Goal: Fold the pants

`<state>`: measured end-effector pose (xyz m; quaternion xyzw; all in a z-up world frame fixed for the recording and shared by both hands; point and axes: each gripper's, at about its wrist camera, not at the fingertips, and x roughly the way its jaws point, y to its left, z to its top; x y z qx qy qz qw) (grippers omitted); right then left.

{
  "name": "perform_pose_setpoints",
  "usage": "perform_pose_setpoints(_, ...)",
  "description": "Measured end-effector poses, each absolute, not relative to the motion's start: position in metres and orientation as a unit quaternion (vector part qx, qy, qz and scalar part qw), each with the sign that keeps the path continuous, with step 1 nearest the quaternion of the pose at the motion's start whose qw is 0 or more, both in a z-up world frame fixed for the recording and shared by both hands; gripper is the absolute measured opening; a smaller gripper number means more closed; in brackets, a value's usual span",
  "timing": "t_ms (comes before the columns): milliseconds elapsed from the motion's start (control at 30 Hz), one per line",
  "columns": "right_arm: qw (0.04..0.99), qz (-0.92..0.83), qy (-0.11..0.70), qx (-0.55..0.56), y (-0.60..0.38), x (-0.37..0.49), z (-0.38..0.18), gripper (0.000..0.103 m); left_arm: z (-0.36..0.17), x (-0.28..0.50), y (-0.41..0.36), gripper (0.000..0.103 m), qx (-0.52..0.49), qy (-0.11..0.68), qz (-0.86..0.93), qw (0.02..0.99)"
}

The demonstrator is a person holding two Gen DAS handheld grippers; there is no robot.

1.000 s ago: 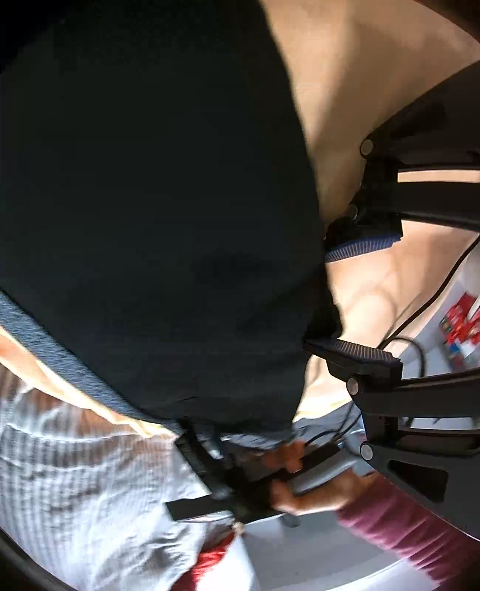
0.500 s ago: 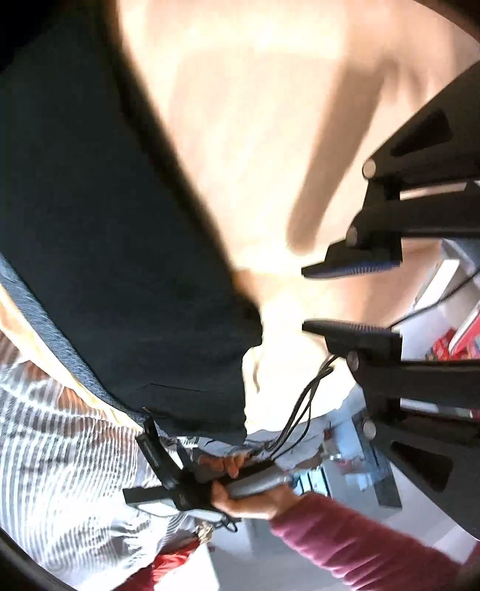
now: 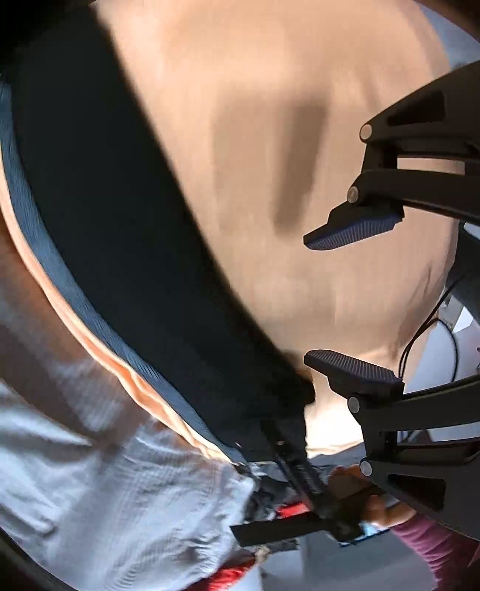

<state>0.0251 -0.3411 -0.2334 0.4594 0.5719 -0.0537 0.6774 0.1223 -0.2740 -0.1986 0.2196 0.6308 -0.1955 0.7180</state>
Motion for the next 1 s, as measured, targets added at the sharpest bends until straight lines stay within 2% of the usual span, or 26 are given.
perform_pose_setpoints(200, 0.666, -0.115, 0.543, 0.498, -0.408, -0.027, -0.239, 0.060, -0.204, 0.089, -0.350, 0.097, 0.238, 0.619, -0.221, 0.715)
perform_pose_setpoints(333, 0.671, -0.141, 0.494, 0.535, -0.459, -0.047, -0.237, 0.060, -0.206, 0.084, -0.389, 0.097, 0.242, 0.608, -0.221, 0.723)
perform_pose_setpoints(400, 0.678, -0.146, 0.470, 0.546, -0.482, -0.046, -0.234, 0.048, -0.209, 0.085, -0.402, 0.097, 0.235, 0.607, -0.214, 0.728)
perform_pose_setpoints(500, 0.702, -0.148, 0.437, 0.542, -0.521, -0.021, -0.231, 0.041, -0.216, 0.087, -0.417, 0.097, 0.235, 0.605, -0.198, 0.734)
perform_pose_setpoints(633, 0.731, -0.133, 0.426, 0.517, -0.558, 0.034, -0.235, 0.039, -0.234, 0.085, -0.429, 0.097, 0.238, 0.611, -0.174, 0.734)
perform_pose_setpoints(833, 0.748, -0.159, 0.460, 0.451, -0.599, 0.094, -0.265, 0.039, -0.248, 0.082, -0.429, 0.097, 0.227, 0.617, -0.152, 0.738)
perform_pose_setpoints(867, 0.751, -0.181, 0.461, 0.437, -0.608, 0.090, -0.265, 0.030, -0.252, 0.084, -0.428, 0.097, 0.225, 0.618, -0.151, 0.738)
perform_pose_setpoints(900, 0.750, -0.206, 0.455, 0.434, -0.617, 0.081, -0.264, 0.016, -0.253, 0.085, -0.427, 0.097, 0.222, 0.619, -0.150, 0.738)
perform_pose_setpoints(1000, 0.737, -0.239, 0.431, 0.462, -0.637, 0.048, -0.256, 0.011, -0.256, 0.087, -0.425, 0.097, 0.213, 0.624, -0.149, 0.737)
